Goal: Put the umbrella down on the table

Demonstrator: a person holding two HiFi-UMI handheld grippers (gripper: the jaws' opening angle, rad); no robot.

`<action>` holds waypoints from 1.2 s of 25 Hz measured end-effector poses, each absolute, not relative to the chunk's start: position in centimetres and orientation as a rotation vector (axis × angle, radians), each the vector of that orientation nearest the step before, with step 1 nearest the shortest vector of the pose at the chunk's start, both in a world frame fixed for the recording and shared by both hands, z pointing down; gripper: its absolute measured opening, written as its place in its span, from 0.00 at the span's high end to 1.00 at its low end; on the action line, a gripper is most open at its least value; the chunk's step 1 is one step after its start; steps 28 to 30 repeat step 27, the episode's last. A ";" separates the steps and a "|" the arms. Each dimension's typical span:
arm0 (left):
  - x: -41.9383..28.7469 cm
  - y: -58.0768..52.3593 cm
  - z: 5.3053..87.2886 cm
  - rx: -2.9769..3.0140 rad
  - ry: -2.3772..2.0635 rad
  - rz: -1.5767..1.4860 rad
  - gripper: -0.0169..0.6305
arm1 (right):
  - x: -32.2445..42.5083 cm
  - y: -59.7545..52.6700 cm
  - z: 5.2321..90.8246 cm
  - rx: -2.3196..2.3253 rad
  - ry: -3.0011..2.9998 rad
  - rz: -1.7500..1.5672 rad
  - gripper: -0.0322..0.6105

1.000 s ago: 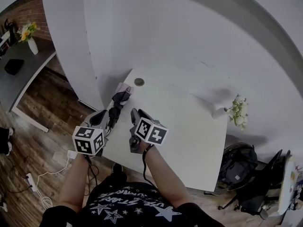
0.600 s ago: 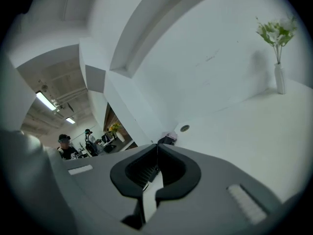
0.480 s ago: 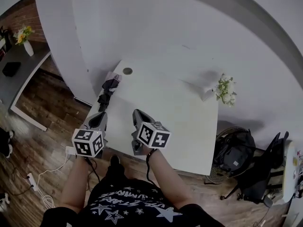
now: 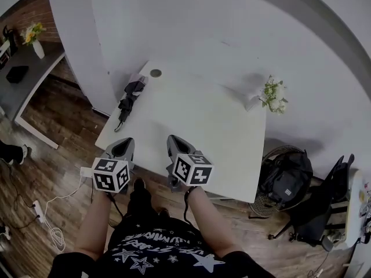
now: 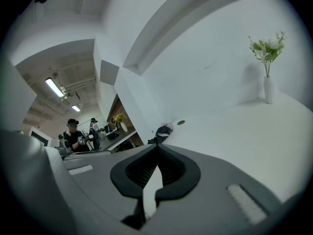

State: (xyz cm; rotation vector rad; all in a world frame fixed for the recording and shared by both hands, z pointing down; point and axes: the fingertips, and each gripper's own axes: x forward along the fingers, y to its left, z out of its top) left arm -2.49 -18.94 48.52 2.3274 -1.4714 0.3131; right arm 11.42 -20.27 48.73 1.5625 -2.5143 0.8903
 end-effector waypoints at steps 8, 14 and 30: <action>-1.5 -14.6 50.5 2.278 -1.474 0.316 0.97 | 12.7 -16.2 50.6 1.471 -2.501 0.846 0.93; -1.2 -12.3 51.6 2.238 -1.484 0.327 0.97 | 13.4 -14.6 51.4 1.453 -2.492 0.870 0.93; -0.5 -11.8 49.9 2.249 -1.496 0.329 0.97 | 13.6 -13.8 49.6 1.433 -2.522 0.816 0.93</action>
